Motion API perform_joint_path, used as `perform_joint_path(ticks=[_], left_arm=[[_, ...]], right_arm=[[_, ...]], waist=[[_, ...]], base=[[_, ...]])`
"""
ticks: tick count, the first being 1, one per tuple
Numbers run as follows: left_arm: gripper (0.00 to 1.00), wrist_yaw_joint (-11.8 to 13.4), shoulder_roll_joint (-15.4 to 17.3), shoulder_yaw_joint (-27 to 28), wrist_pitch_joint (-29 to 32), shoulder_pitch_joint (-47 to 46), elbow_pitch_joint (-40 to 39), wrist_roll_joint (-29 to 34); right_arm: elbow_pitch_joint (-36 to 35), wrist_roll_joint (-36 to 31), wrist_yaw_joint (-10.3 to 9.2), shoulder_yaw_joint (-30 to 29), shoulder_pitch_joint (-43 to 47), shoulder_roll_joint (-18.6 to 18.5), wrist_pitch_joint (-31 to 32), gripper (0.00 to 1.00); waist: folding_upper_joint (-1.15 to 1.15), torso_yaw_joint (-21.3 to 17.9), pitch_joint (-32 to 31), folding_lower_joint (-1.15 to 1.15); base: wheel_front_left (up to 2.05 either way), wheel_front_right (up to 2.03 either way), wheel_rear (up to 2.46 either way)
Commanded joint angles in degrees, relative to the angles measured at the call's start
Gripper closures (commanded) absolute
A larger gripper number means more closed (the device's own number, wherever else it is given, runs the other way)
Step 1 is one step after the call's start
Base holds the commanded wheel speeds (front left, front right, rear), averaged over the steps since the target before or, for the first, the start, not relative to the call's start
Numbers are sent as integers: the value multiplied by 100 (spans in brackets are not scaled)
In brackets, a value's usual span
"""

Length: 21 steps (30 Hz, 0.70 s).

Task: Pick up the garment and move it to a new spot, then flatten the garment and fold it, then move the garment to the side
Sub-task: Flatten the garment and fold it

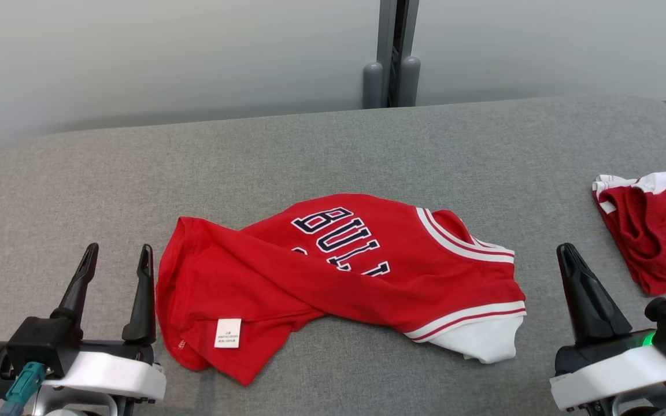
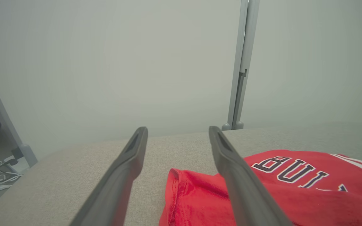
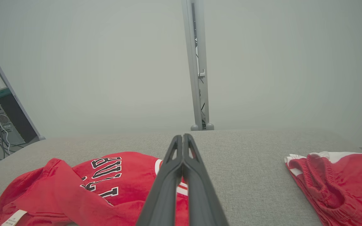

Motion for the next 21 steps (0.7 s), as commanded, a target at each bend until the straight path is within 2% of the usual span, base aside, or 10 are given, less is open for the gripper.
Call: perform_joint_path(ticks=[1,4,5,6,7,21], left_arm=[[0,19,49,13,-4,30,-13,-13],[0,32,53,-1,16,67,-18,-20],[0,39,53,-5,19,80,-25,-23],[0,43,48,-13,21,92,-22,-26],[0,42,46,-21,27,95,-25,-32],[0,127,15,-96,74,396,-41,-112]], right_arm=[[-31,-9,0,-9,34,-5,-45,100],[-8,-30,0,-64,51,17,-54,100],[12,-64,0,-116,58,22,-43,94],[27,-83,0,-155,53,30,-62,51],[37,-140,0,-207,46,37,-83,0],[339,-311,0,-506,104,-32,14,0]], waist=[[0,-3,-15,0],[0,-6,-87,0],[0,-10,-103,0],[0,-12,-134,0],[0,-15,-159,0],[0,89,-542,0]], base=[[0,0,0],[0,0,0],[0,0,0],[0,0,0],[0,0,0],[0,0,0]])
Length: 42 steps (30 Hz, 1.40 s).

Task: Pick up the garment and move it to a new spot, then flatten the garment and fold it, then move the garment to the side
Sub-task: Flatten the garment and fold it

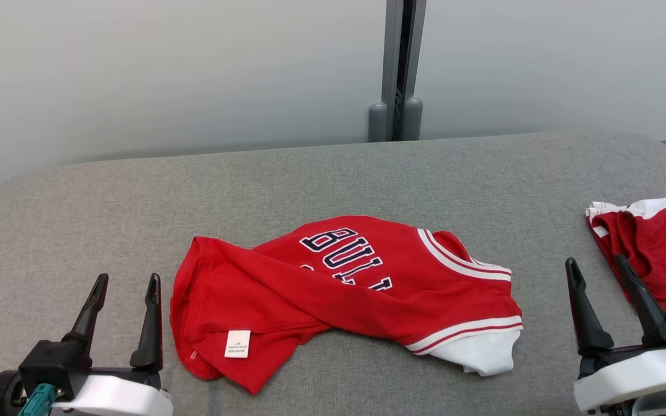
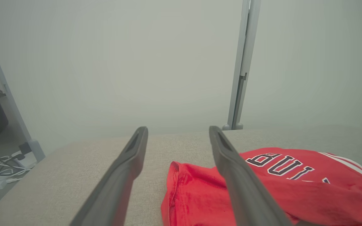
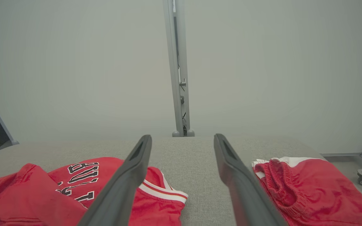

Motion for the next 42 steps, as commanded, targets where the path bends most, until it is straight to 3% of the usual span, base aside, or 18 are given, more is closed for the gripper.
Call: perform_joint_path(ticks=[1,19,27,38,39,41,42], left_arm=[[0,47,34,11,23,56,-10,-15],[0,36,72,-60,38,-63,-40,-46],[0,-10,33,-138,25,-176,-5,-40],[0,-95,49,-231,8,-316,41,-36],[0,-91,50,-228,0,-318,41,-41],[0,-83,50,-221,-3,-334,52,-52],[0,-80,50,-221,-8,-344,56,-57]], right_arm=[[31,-1,0,5,74,-33,31,0],[302,91,0,18,102,-15,243,0],[1020,347,0,273,223,-106,909,0],[2353,901,0,761,-278,-79,554,2],[2420,954,0,805,-338,-73,503,51],[2540,1087,0,917,-437,-84,431,100],[2580,1134,0,942,-493,-99,388,100]], waist=[[0,38,-42,0],[0,115,-14,0],[0,203,86,0],[0,287,376,0],[0,285,405,0],[0,283,433,0],[0,283,448,0]], base=[[0,0,0],[0,0,0],[0,0,0],[0,0,0],[0,0,0],[0,0,0],[0,0,0]])
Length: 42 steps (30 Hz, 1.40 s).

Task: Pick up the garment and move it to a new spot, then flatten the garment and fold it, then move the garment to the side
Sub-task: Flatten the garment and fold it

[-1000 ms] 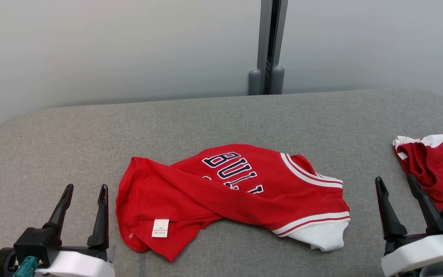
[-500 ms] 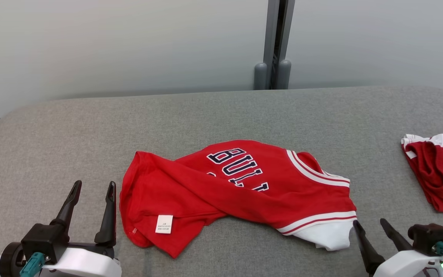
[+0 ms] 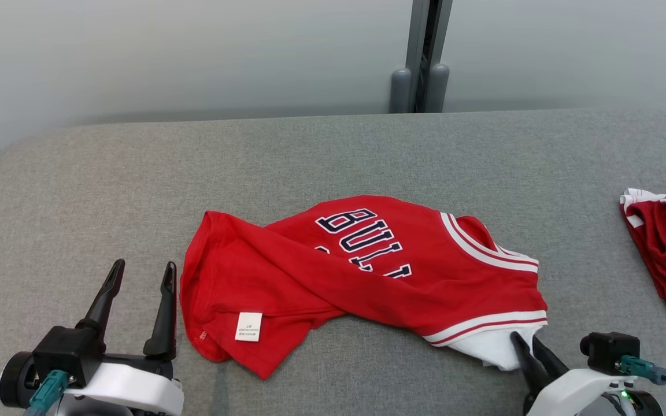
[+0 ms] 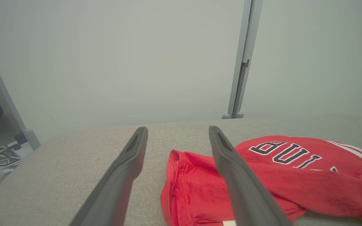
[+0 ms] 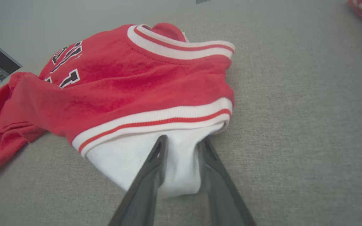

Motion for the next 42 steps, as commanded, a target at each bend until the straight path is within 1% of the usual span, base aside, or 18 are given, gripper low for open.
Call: perform_joint_path(ticks=[1,6,10,15,19,21,23,26,29,33,35,42], left_arm=[[0,-15,37,14,-14,-91,8,-13],[0,15,42,34,-50,-127,20,-26],[0,46,53,43,-54,-119,7,-39],[0,96,79,87,-58,-39,-30,-60],[0,131,106,115,-55,-8,-80,-61],[0,154,113,119,-55,-6,-106,-63],[0,164,121,123,-59,-15,-129,-63],[0,157,115,104,-56,-61,-140,-55],[0,125,100,74,-60,-175,-147,-31],[0,60,60,5,-85,-329,-120,-13],[0,11,39,-24,-101,-425,-89,-11],[0,-136,-27,-124,-178,-738,94,16]], right_arm=[[35,29,0,31,-112,-96,-96,100],[-228,137,0,153,-218,-225,-421,100],[-890,10,0,138,-159,-354,-614,100],[-2108,-205,0,91,92,-411,-411,100],[-3065,-349,0,-19,362,-331,-61,100],[-3414,-401,0,-81,434,-273,124,100],[-3591,-359,0,-177,424,-224,250,100],[-3568,-320,0,-290,304,-224,314,100],[-3147,-192,0,-419,58,-274,364,100],[-2216,54,1,-453,-435,-422,251,100],[-1662,67,0,-436,-704,-543,174,100],[15,396,1,-111,-1737,-645,-415,100]], waist=[[0,-1,26,0],[0,-17,55,0],[0,-41,31,0],[0,-102,-15,0],[0,-133,-30,0],[0,-135,-22,0],[0,-133,2,0],[0,-102,46,0],[0,-30,164,0],[0,95,418,0],[0,154,561,0],[0,280,967,0]], base=[[0,0,0],[0,0,0],[0,0,0],[0,0,0],[0,0,0],[0,0,0],[0,0,0],[0,0,0],[0,0,0],[0,0,0],[0,0,0],[0,0,0]])
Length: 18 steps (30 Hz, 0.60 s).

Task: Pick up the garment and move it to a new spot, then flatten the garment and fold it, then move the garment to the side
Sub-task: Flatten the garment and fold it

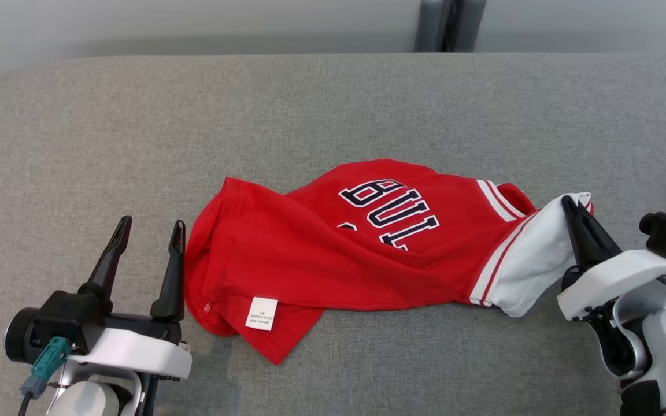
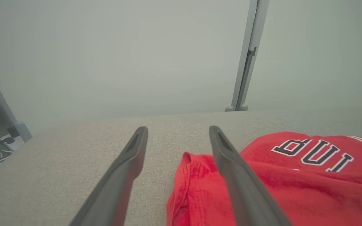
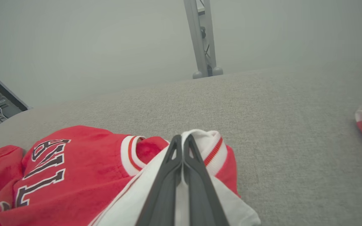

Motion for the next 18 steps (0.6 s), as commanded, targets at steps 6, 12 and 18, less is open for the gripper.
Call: perform_joint_path(ticks=[6,12,18], left_arm=[[0,-113,-35,-11,-101,-295,199,30],[0,-149,-40,25,-154,-335,351,-17],[0,-71,-9,127,-190,-172,427,-58]], right_arm=[[1139,249,0,292,-658,-42,-589,80],[1518,294,0,387,-651,-34,-1130,0],[997,-52,0,-6,-31,-155,-1412,0]], waist=[[0,46,221,0],[0,-35,113,0],[0,-150,-152,0]], base=[[0,0,0],[0,0,0],[0,0,0]])
